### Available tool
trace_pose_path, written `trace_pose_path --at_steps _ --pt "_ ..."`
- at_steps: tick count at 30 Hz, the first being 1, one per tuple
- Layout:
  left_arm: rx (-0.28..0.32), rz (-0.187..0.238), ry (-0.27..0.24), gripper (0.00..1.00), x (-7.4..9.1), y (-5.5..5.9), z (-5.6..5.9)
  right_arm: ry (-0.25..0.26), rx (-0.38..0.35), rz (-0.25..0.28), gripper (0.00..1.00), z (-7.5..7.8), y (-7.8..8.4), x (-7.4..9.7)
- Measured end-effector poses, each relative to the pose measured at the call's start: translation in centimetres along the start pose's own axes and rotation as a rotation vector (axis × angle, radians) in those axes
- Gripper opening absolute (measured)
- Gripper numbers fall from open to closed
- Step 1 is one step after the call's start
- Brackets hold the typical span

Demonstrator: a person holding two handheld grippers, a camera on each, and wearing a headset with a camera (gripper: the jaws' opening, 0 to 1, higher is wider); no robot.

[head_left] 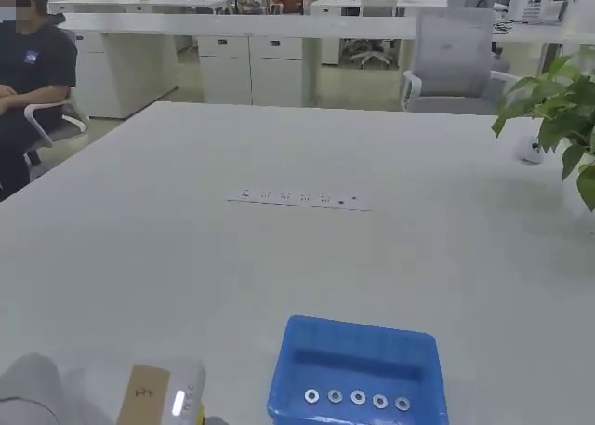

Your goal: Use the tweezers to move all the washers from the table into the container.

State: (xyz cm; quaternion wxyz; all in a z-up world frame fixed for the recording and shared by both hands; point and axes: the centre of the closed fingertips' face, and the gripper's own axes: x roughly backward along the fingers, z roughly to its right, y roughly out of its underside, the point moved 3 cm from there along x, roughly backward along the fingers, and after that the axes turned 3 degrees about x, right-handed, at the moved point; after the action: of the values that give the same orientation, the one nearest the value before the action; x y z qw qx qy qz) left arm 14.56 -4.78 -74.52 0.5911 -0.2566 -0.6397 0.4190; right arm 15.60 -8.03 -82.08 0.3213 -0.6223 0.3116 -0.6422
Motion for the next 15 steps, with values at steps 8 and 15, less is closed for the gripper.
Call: trace_pose_path --at_steps 8,15 --pt "-0.003 -0.042 -0.031 0.0 0.1 1.5 -1.1 0.052 0.0 -0.025 0.07 1.0 0.5 0.4" --pt "-0.021 -0.136 -0.027 0.0 -0.6 3.9 -1.6 0.079 0.06 -0.109 0.07 1.1 1.7 0.1"
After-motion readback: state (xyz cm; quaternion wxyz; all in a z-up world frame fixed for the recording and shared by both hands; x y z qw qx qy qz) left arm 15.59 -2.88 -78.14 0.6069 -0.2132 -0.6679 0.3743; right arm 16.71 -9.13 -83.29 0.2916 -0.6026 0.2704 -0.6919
